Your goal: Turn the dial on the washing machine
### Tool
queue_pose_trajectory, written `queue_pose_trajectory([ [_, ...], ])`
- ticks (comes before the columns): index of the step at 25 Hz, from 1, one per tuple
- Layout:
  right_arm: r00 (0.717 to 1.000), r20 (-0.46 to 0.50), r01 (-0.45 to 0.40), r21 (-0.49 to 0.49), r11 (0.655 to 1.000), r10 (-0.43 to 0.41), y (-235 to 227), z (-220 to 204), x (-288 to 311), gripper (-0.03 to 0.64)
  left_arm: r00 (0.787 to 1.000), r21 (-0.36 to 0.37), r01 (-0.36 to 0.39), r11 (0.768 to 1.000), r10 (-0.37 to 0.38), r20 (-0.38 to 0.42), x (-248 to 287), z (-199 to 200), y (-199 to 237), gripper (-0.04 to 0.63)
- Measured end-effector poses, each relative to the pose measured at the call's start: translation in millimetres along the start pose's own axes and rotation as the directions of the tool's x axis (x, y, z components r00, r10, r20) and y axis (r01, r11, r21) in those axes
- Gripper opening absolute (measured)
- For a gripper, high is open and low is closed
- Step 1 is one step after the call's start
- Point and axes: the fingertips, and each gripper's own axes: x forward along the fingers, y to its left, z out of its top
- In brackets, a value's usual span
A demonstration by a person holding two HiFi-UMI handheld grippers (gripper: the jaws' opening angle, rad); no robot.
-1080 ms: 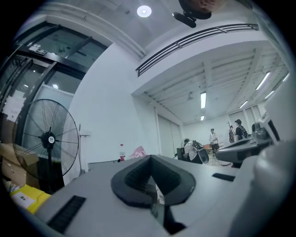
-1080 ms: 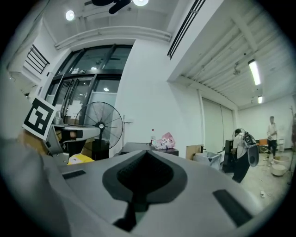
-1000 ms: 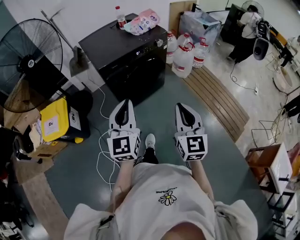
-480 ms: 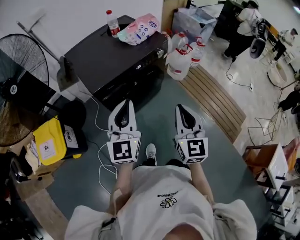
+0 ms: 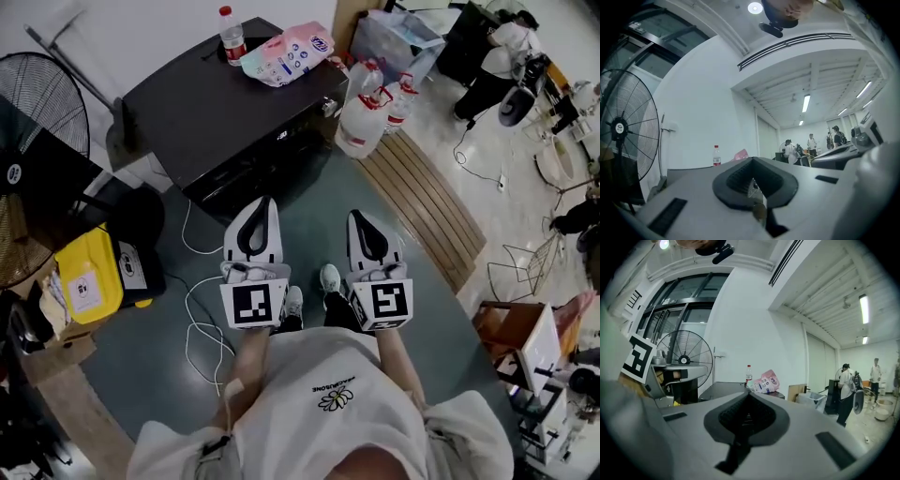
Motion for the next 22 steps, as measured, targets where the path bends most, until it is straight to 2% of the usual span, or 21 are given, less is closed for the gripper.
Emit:
queue_pose_trajectory([
  [4,0.999,0.019,-0.046,-0.021,0.999,0.046,-6.0,1.5,18.4,0.003,0.999,0.019,-0.054,0.998,0.054,0.006,8.5,-0.4,7.2,0.000],
  [10,0.996,0.047,-0.070,-0.019,0.997,0.071,-24.4,9.0,34.1,0.004,0.995,0.039,-0.100,0.994,0.100,0.018,26.4,5.1,6.3,-0.002],
  [22,0.994,0.091,-0.065,-0.023,0.998,0.067,-70.4,12.2,66.8,0.005,0.995,0.030,-0.100,0.995,0.099,0.023,80.6,-5.6,-1.0,-0.001],
])
